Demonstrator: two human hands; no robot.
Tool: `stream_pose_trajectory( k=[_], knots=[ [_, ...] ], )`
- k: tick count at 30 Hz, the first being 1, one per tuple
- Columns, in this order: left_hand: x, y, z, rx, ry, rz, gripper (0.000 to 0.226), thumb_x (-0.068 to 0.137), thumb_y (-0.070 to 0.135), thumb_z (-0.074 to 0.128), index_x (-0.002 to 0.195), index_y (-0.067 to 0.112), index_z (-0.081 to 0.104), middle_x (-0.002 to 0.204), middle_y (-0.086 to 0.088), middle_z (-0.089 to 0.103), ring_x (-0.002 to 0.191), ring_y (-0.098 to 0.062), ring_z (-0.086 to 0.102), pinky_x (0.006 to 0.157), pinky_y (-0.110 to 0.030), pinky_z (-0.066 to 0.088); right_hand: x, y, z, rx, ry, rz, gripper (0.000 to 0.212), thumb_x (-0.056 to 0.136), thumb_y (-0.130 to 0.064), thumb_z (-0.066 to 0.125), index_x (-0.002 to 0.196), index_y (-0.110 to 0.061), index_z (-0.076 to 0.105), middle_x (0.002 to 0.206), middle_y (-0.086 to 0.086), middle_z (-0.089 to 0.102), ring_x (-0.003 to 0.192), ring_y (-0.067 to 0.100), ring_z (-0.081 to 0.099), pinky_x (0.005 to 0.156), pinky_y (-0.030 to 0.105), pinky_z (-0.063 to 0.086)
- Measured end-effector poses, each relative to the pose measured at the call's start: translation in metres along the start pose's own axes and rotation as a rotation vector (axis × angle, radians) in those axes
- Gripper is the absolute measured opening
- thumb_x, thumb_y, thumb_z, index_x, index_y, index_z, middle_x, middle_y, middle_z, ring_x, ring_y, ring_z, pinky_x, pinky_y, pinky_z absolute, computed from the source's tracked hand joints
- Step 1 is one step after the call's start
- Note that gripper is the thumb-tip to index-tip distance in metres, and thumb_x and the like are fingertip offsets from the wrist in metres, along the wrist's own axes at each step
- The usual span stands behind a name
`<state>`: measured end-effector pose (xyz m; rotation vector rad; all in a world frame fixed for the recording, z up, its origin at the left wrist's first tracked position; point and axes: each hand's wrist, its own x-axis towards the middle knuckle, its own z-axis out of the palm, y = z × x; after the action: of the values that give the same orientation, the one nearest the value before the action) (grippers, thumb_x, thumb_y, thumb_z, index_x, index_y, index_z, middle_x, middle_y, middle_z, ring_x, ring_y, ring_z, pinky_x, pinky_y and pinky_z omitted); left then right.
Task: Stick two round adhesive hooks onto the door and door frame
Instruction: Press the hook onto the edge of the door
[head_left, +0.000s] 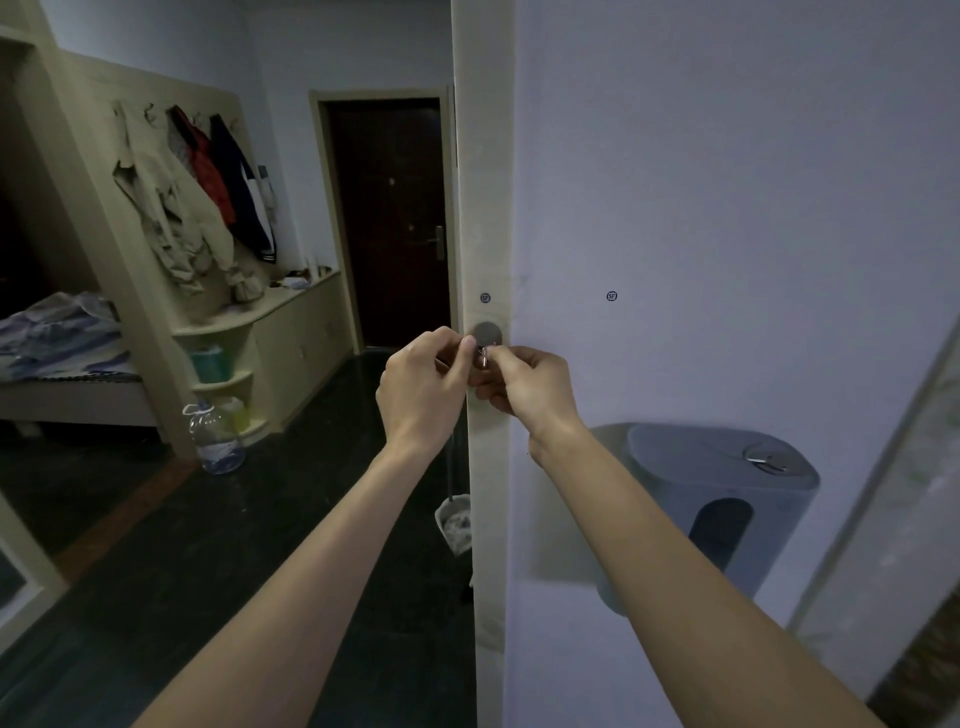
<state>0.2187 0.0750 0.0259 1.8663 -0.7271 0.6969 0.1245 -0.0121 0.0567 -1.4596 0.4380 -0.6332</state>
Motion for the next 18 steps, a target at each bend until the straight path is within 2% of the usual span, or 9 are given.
stream_pose_trajectory(
  k=[4,11,18],
  knots=[
    [-0.0016,-0.0011,0.0003,0.023,-0.001,0.018,0.029,0.104,0.043,0.062,0.096,0.019,0.076,0.084,0.005,0.073,0.075,-0.009,0.069,0.072,-0.026,0.06,0.0015,0.003,-0.0001,0.003,0.003,0.007,0.026,0.099,-0.022,0.066,0.078,-0.013,0.077,0.072,0.005,0.078,0.06,0.01,0.069,0.06,0.019,0.051],
    [-0.0001,0.0008,0.0014,0.032,0.001,0.042,0.028,0.104,0.042,0.062,0.095,0.019,0.075,0.084,0.005,0.072,0.074,-0.009,0.067,0.069,-0.02,0.054,0.003,0.0027,-0.0018,0.025,0.004,-0.015,0.027,0.098,-0.019,0.066,0.073,-0.013,0.076,0.069,0.006,0.077,0.051,0.007,0.066,0.053,0.015,0.049],
    [0.0018,0.0022,0.0016,0.054,0.015,0.029,0.028,0.104,0.042,0.063,0.093,0.019,0.074,0.081,0.004,0.072,0.073,-0.009,0.067,0.066,-0.013,0.046,0.0068,0.0012,-0.0029,0.022,-0.014,-0.008,0.027,0.098,-0.019,0.066,0.073,-0.013,0.076,0.069,0.005,0.077,0.051,0.006,0.066,0.052,0.016,0.05]
  ],
)
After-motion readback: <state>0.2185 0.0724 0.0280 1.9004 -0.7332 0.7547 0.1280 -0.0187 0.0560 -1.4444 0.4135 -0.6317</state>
